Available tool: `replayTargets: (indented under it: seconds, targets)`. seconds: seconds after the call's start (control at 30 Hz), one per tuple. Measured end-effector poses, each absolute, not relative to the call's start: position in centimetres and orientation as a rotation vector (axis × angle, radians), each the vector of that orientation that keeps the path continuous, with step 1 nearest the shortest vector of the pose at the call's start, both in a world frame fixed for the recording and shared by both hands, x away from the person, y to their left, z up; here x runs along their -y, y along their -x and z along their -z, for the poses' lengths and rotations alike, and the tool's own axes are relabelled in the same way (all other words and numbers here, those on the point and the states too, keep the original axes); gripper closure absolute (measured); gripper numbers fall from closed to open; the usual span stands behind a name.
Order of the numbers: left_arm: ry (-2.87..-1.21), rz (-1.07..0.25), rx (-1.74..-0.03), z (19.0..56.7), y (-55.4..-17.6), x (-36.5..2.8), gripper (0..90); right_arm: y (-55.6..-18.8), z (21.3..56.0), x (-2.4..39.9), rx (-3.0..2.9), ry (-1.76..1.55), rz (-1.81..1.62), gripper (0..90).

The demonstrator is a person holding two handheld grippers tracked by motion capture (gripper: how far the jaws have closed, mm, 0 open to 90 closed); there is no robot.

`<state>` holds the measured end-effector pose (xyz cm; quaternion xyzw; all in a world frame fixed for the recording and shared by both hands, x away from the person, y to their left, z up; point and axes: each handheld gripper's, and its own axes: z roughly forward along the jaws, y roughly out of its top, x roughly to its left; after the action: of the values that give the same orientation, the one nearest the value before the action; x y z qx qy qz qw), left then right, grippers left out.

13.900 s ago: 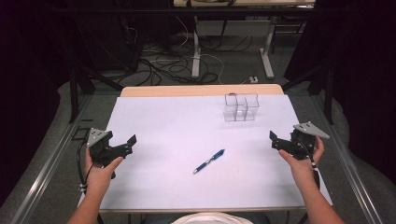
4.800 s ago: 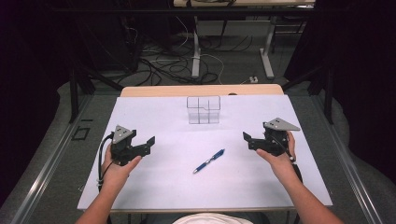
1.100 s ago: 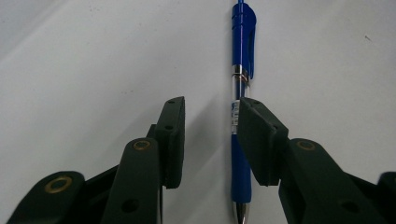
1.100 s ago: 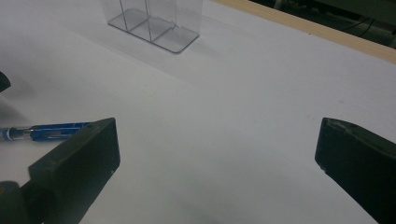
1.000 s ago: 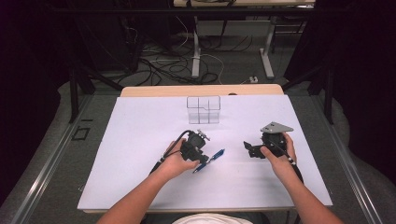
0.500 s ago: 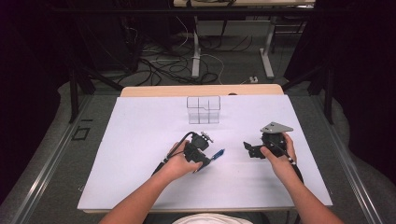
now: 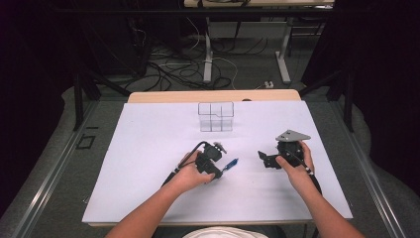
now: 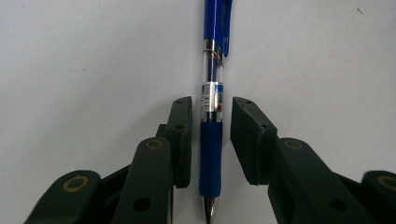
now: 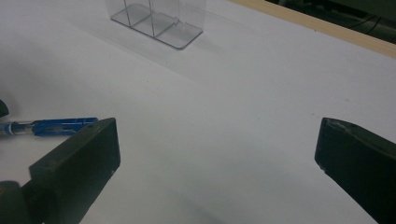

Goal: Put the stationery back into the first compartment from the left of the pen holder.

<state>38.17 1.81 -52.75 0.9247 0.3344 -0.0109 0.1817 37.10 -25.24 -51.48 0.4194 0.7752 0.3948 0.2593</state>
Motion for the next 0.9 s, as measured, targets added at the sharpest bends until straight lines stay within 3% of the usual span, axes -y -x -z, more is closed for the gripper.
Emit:
replayTargets:
  seconds: [0.5, 0.9]
  targets:
    - [-2.646, 0.008, -0.919, 52.75, -38.08, -1.65, 78.8, -37.12, 51.55, 25.21, -2.110, -1.134, -1.067, 0.1]
    - [-2.641, 0.015, -0.930, 52.74, -38.13, -1.66, 79.4, -37.13, 51.56, 25.17, -2.112, -1.132, -1.068, 0.1]
